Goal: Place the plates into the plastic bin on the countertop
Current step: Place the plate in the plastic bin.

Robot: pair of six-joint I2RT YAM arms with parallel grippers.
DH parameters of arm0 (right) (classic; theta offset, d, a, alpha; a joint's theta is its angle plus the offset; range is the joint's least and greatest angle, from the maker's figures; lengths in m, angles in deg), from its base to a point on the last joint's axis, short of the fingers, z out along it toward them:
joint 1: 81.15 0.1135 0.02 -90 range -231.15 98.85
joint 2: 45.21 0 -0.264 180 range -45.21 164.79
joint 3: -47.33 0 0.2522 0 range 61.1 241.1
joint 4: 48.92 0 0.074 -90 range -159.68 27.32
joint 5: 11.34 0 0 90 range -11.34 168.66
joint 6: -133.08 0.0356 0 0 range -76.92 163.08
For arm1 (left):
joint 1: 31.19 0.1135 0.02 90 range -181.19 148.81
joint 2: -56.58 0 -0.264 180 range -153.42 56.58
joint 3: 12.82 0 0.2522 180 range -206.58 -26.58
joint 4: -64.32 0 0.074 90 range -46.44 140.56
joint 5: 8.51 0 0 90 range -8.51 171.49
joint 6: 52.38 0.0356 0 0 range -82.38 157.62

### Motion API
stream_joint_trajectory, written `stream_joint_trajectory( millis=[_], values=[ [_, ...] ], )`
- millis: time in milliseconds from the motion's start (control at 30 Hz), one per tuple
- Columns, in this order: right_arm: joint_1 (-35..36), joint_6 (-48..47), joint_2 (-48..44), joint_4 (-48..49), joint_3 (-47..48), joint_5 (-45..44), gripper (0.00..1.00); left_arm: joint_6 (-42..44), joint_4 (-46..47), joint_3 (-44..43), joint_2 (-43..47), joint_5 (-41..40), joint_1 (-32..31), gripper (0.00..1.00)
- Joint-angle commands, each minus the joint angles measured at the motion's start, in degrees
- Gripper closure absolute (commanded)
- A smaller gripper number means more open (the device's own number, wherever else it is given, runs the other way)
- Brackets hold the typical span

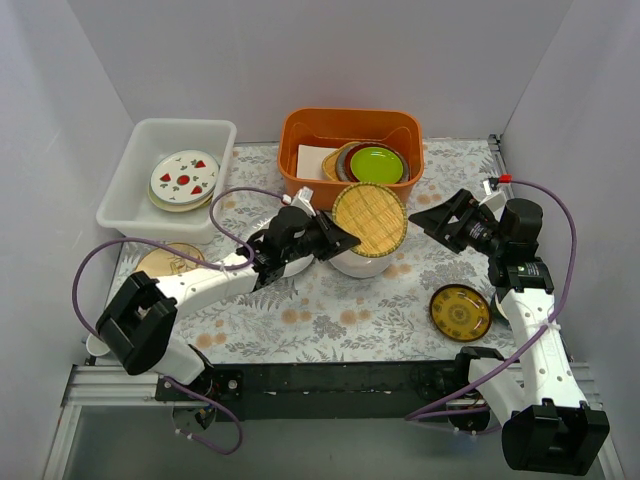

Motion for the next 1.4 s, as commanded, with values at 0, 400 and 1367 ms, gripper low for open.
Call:
stream_joint_trajectory(
  millis=[0, 400, 1367],
  values=[
    [0.2, -0.8, -0.8, 3.2, 0.2, 0.5, 0.10, 2.1, -0.6, -3.0, 4.4, 1.7, 2.9, 1.00],
    [0.2, -1.1, -0.5, 3.4, -0.3, 0.6, 0.10, 5.1, -7.4, -4.4, 10.4, 6.6, 14.9, 1.00],
    [0.2, -3.2, 1.3, 3.4, -2.4, -0.4, 0.05, 10.8, -14.8, -5.9, 13.2, 29.9, 58.6, 1.00]
  ],
)
